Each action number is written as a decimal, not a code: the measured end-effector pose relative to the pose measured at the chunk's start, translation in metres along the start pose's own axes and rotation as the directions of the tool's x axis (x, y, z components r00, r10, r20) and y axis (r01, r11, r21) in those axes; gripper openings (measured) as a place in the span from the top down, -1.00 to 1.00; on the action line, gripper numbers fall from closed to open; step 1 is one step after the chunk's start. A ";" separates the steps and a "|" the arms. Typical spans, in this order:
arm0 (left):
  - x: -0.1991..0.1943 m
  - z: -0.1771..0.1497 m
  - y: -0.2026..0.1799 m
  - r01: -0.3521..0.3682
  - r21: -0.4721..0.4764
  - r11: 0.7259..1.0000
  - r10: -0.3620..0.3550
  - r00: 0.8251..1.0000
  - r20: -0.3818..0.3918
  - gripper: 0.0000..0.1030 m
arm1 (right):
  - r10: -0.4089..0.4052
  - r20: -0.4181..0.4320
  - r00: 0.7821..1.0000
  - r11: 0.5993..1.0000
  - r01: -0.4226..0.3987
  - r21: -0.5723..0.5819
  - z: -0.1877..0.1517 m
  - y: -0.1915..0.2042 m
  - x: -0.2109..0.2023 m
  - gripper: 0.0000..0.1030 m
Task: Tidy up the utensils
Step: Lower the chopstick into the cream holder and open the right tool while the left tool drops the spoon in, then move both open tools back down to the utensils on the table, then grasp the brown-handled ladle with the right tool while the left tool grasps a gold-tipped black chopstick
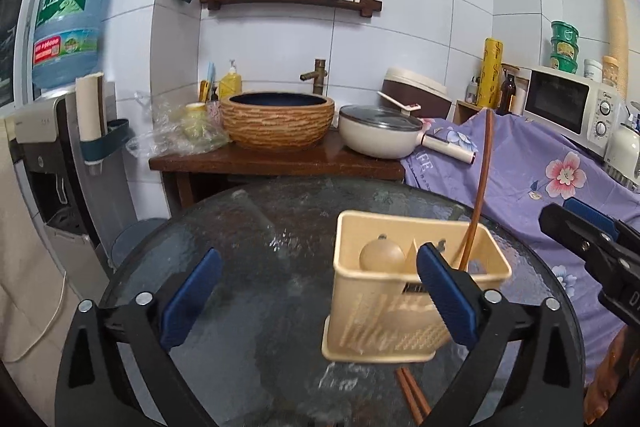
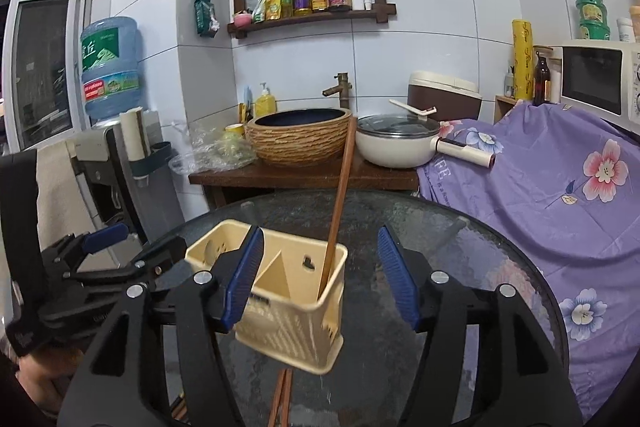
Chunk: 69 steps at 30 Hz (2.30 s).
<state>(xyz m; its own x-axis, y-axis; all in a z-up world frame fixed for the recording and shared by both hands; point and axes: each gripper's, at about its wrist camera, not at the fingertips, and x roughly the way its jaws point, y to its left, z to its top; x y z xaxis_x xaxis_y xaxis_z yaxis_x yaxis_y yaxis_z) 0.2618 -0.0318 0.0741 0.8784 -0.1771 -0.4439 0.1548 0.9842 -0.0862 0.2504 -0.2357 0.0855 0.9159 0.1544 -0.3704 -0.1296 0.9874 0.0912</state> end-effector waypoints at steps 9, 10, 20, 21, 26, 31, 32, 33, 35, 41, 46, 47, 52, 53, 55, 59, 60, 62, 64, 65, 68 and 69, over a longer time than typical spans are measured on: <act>-0.026 -0.045 0.024 0.015 -0.016 1.000 -0.017 0.992 -0.123 -0.88 | 0.051 -0.147 0.988 0.998 -0.054 -0.019 -0.051 0.010 -0.019 -0.41; -0.028 -0.051 0.027 0.007 -0.008 1.000 -0.008 0.991 -0.136 -0.88 | 0.052 -0.164 0.985 0.998 -0.056 -0.018 -0.057 0.011 -0.020 -0.42; -0.032 -0.105 0.046 -0.048 0.082 0.995 0.069 0.959 -0.275 -0.88 | 0.055 -0.340 0.939 0.998 -0.061 -0.007 -0.113 0.016 -0.002 -0.44; -0.032 -0.108 0.047 -0.048 0.089 0.995 0.071 0.957 -0.282 -0.87 | 0.056 -0.362 0.930 0.998 -0.063 -0.006 -0.119 0.017 0.000 -0.44; -0.032 -0.124 0.046 0.000 0.110 0.994 0.037 0.941 -0.337 -0.58 | 0.048 -0.414 0.909 0.998 -0.058 -0.011 -0.136 0.019 0.006 -0.43; -0.030 -0.135 0.048 0.051 0.069 0.996 -0.020 0.918 -0.396 -0.20 | 0.108 -0.451 0.886 0.993 -0.119 0.003 -0.147 0.025 0.005 -0.25; -0.029 -0.137 0.049 0.059 0.057 0.997 -0.030 0.913 -0.406 -0.10 | 0.114 -0.455 0.883 0.991 -0.136 -0.016 -0.149 0.031 0.003 -0.19; -0.029 -0.140 0.050 0.067 0.049 0.997 -0.040 0.908 -0.416 -0.04 | 0.121 -0.460 0.880 0.987 -0.154 -0.036 -0.150 0.036 0.003 -0.13; -0.029 -0.144 0.048 0.075 0.047 0.996 -0.047 0.902 -0.429 0.08 | 0.147 -0.476 0.867 0.978 -0.199 -0.060 -0.153 0.047 0.002 -0.04; -0.028 -0.148 0.041 0.106 0.063 0.992 -0.067 0.892 -0.448 0.26 | 0.161 -0.549 0.820 0.956 -0.267 -0.119 -0.165 0.073 0.007 0.27; -0.026 -0.149 0.033 0.132 0.074 0.988 -0.084 0.884 -0.459 0.28 | 0.144 -0.575 0.805 0.954 -0.268 -0.137 -0.169 0.078 0.010 0.33; -0.026 -0.149 0.031 0.137 0.079 0.987 -0.085 0.883 -0.462 0.31 | 0.140 -0.579 0.803 0.954 -0.267 -0.139 -0.170 0.079 0.011 0.35; -0.020 -0.153 0.023 0.156 0.109 0.982 -0.085 0.871 -0.485 0.41 | 0.135 -0.597 0.791 0.955 -0.265 -0.136 -0.175 0.080 0.014 0.39; -0.019 -0.154 0.022 0.161 0.110 0.981 -0.088 0.868 -0.489 0.42 | 0.136 -0.598 0.790 0.954 -0.266 -0.135 -0.175 0.079 0.015 0.39; -0.018 -0.154 0.020 0.164 0.116 0.980 -0.087 0.866 -0.492 0.45 | 0.129 -0.602 0.788 0.954 -0.263 -0.140 -0.176 0.080 0.015 0.41; -0.018 -0.154 0.023 0.166 0.101 0.981 -0.096 0.865 -0.492 0.47 | 0.123 -0.605 0.787 0.954 -0.261 -0.145 -0.176 0.081 0.018 0.45; -0.018 -0.154 0.024 0.164 0.098 0.982 -0.096 0.866 -0.491 0.47 | 0.121 -0.606 0.786 0.954 -0.261 -0.149 -0.176 0.080 0.018 0.45; -0.018 -0.154 0.029 0.162 0.086 0.983 -0.100 0.865 -0.491 0.47 | 0.119 -0.606 0.787 0.953 -0.261 -0.151 -0.176 0.080 0.018 0.47; -0.018 -0.153 0.034 0.163 0.071 0.984 -0.107 0.864 -0.493 0.47 | 0.118 -0.606 0.787 0.954 -0.260 -0.151 -0.176 0.079 0.019 0.47; -0.019 -0.153 0.036 0.161 0.060 0.985 -0.111 0.863 -0.493 0.47 | 0.118 -0.606 0.787 0.954 -0.258 -0.149 -0.176 0.079 0.020 0.47; -0.021 -0.151 0.041 0.152 0.049 0.987 -0.110 0.869 -0.483 0.47 | 0.121 -0.603 0.788 0.955 -0.258 -0.145 -0.176 0.080 0.020 0.47; -0.021 -0.151 0.041 0.151 0.045 0.988 -0.111 0.870 -0.481 0.47 | 0.122 -0.603 0.788 0.955 -0.259 -0.145 -0.176 0.080 0.020 0.47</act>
<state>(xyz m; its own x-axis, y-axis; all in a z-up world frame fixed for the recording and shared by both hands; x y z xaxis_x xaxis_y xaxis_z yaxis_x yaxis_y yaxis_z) 0.1819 0.0117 -0.0546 0.5290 -0.2664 -0.8057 0.3059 0.9455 -0.1118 0.1913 -0.1472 -0.0772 0.4769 0.2638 -0.8385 -0.4159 0.9081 0.0491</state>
